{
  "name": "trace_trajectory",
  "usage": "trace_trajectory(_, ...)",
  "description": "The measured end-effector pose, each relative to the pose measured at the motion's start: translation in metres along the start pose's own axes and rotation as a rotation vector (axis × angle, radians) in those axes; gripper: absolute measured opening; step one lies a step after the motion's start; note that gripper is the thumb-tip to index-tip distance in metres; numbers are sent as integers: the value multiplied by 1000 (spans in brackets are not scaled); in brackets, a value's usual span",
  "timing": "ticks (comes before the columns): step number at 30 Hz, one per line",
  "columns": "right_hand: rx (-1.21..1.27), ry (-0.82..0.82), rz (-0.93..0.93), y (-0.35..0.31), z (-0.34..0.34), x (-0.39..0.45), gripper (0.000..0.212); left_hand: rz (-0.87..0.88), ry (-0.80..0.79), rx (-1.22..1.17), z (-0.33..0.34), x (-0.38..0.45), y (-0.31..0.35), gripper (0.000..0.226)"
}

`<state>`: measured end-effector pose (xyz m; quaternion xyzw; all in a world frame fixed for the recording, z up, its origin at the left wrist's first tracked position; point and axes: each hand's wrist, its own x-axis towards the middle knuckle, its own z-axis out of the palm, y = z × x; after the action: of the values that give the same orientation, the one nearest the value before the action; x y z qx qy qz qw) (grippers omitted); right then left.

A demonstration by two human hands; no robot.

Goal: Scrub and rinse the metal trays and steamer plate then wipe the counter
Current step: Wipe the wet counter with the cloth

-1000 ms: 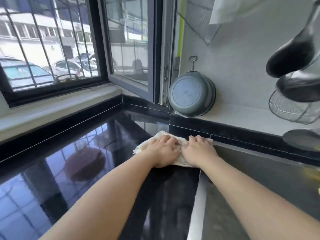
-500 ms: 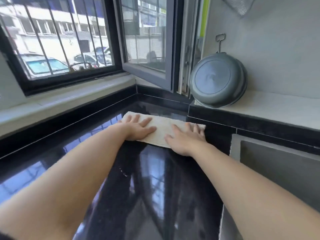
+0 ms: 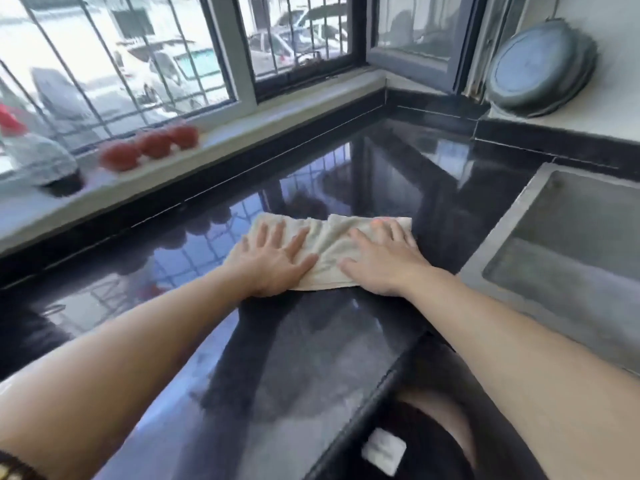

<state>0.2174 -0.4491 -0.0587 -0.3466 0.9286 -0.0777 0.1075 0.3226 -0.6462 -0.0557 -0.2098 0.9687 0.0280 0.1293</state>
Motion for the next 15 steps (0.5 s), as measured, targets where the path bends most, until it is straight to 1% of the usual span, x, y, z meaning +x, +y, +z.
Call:
trace_trajectory(3,-9,25,-47,-21,18,-59,78,-5,22,2,22,-67,6,73)
trace_trajectory(5,-31,50,-15,-16,25,-92,75,36,16,47,34,-85,23,75)
trace_trajectory(7,-57,102,60,4,28,-119,71,102,25,92,41,-87,50,86)
trace_trajectory(8,-79,134,108,17,29,-134,70,146,34,105,39,-87,69,90)
trace_trajectory(11,-134,173,253,64,29,-190,72,242,68,9,39,-93,145,79)
trace_trajectory(13,-114,187,368,101,27,-240,73,369,86,13,39,-107,208,81)
trace_trajectory(15,-70,177,530,141,24,-299,74,466,67,-5,45,-131,269,81)
